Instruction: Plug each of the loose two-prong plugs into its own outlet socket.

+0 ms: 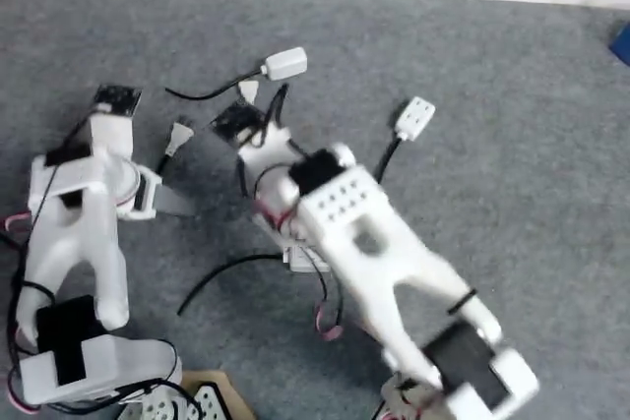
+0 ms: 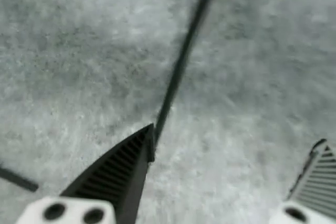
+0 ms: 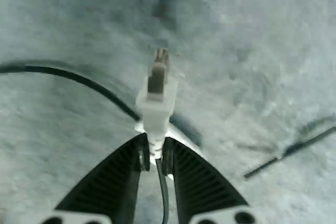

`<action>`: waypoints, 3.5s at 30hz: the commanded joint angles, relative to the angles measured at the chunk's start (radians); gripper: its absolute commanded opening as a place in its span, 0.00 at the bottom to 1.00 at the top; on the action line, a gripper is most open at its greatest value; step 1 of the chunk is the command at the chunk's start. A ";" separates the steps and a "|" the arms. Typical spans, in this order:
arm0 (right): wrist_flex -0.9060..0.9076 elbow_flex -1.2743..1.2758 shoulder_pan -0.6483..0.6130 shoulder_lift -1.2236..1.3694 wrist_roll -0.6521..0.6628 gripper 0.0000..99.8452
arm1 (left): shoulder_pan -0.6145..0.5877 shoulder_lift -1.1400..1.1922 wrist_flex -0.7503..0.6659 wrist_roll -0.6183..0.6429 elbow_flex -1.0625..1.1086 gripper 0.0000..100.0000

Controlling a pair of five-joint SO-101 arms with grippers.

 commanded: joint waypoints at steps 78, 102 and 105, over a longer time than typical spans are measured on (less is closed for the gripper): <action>-0.113 0.783 0.030 -0.456 0.488 0.16 | 0.117 -0.878 0.049 0.118 0.346 0.40; -0.177 0.860 -0.183 -0.461 0.186 0.16 | -0.079 -0.878 -0.002 0.012 0.360 0.40; -0.102 0.777 -0.180 -0.461 0.198 0.16 | -0.087 -0.878 -0.049 0.012 0.397 0.40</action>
